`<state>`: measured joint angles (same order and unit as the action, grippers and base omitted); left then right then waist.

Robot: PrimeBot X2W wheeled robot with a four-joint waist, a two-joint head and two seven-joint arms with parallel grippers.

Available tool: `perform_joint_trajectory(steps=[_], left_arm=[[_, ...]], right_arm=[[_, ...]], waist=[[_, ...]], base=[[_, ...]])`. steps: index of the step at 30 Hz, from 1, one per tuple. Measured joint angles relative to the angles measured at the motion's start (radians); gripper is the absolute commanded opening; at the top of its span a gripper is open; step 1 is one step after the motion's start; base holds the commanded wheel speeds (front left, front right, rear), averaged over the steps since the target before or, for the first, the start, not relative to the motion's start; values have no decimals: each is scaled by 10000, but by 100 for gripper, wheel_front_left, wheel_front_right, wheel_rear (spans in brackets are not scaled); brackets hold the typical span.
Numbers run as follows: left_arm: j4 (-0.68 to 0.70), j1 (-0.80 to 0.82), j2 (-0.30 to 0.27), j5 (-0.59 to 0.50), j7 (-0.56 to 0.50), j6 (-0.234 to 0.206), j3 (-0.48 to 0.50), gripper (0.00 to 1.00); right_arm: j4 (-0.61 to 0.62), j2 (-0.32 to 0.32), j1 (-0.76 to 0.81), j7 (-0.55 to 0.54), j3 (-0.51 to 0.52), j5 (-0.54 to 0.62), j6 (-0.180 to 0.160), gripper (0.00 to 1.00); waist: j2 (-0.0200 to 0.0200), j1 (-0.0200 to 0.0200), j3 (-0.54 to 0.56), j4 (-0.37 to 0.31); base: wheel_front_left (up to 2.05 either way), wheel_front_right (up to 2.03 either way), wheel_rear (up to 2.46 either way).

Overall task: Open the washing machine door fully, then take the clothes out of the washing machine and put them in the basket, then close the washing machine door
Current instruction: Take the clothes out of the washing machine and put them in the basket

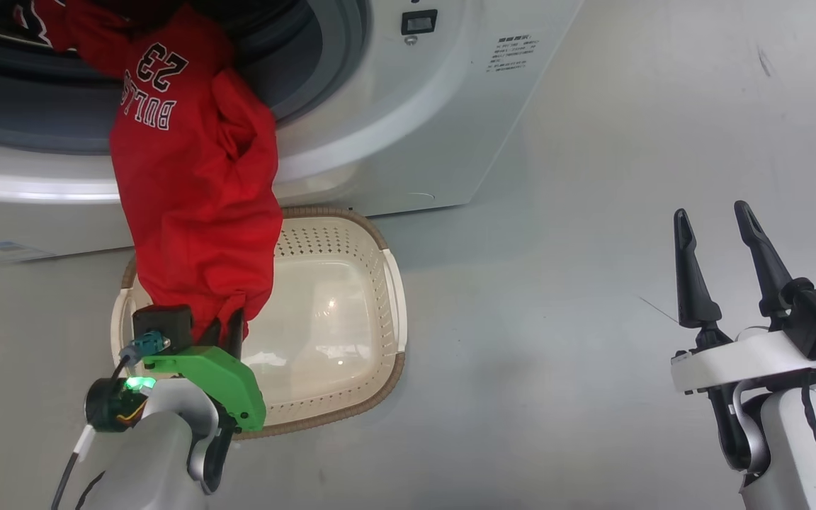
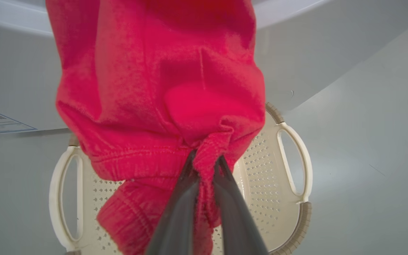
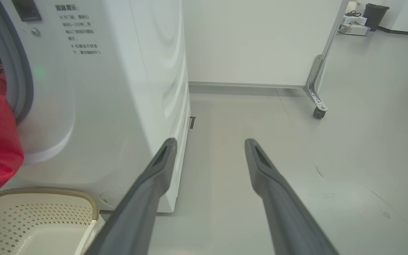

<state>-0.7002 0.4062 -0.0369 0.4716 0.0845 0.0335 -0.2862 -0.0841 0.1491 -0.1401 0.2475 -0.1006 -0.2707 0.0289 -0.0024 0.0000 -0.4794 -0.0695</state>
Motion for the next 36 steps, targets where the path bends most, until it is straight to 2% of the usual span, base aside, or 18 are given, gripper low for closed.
perform_joint_trajectory(steps=[2,3,4,5,6,14,22,27,36], left_arm=[[-268,158,2,140,-33,40,12,1],[-393,228,2,178,-40,42,13,35],[-502,294,4,238,-40,42,12,64],[-617,364,6,309,-42,67,-25,96],[-717,426,12,359,-40,67,-35,100],[-1373,575,36,535,159,71,-109,100],[-1634,701,44,550,961,84,-90,100],[-1595,702,48,539,1432,84,-48,100],[-794,721,54,261,1664,67,67,100]], right_arm=[[-23,0,-37,0,0,0,8,100],[-38,0,-46,0,2,-2,8,100],[-54,-2,-50,0,4,-6,8,100],[-77,-2,-52,0,31,-15,6,100],[-96,0,-52,0,56,-17,6,100],[-222,-8,-95,0,148,-35,6,100],[-362,2,-160,2,311,-104,-8,100],[-424,12,-156,2,431,-104,-52,100],[-546,90,-85,17,535,-102,-65,100]], waist=[[0,0,-79,-78],[0,0,-113,-113],[0,0,-145,-147],[0,0,-174,-175],[0,0,-198,-196],[0,0,-233,-200],[0,0,-79,-20],[0,0,119,124],[0,0,652,403]], base=[[0,0,0],[0,0,0],[0,0,0],[0,0,0],[0,0,0],[0,0,0],[0,0,0],[0,0,0],[0,0,0]])
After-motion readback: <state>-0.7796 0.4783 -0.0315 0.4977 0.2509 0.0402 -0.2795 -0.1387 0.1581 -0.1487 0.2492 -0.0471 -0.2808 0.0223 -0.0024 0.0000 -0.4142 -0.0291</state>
